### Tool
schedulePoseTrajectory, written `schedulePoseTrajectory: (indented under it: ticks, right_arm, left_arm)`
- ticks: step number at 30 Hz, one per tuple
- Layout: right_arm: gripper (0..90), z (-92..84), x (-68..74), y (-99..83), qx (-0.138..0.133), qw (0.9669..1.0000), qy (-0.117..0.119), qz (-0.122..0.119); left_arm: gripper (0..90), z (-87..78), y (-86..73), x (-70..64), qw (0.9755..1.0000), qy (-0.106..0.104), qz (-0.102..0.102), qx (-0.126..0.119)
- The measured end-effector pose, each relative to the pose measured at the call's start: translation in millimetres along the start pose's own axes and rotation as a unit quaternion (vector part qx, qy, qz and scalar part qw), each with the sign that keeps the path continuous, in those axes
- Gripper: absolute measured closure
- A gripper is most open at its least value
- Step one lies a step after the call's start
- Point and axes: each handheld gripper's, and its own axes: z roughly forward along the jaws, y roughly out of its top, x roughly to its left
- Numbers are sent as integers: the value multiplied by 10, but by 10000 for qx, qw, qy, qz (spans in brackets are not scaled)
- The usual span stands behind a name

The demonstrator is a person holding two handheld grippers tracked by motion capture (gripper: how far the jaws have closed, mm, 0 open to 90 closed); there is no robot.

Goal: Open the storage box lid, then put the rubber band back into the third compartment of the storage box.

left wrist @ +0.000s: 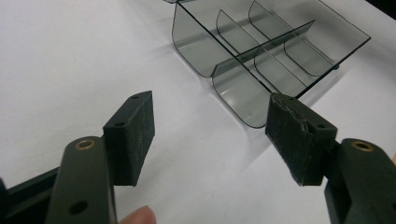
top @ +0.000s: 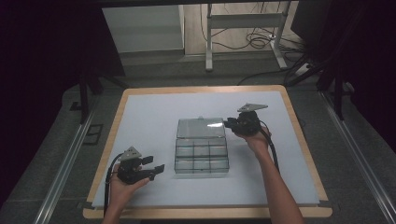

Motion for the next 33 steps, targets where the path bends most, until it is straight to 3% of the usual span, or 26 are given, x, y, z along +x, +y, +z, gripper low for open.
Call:
schedulePoseTrajectory:
  ticks: [6, 16, 22, 33]
  right_arm:
    - [593, -74, 23, 24, 1, 10000, 22, 54]
    - [479, -223, 19, -4, 250, 9996, -162, 28]
    - [448, -291, -5, -22, 462, 9986, -243, -12]
    - [442, -406, -132, -56, 639, 9968, -480, 57]
  left_arm:
    - [330, -7, 0, 4, 10000, 5, -3, -4]
    - [329, -26, -4, -7, 10000, 12, 6, -18]
    - [330, -41, 14, -16, 9999, -127, -33, -92]
    - [330, -48, 21, -43, 10000, -61, 25, -69]
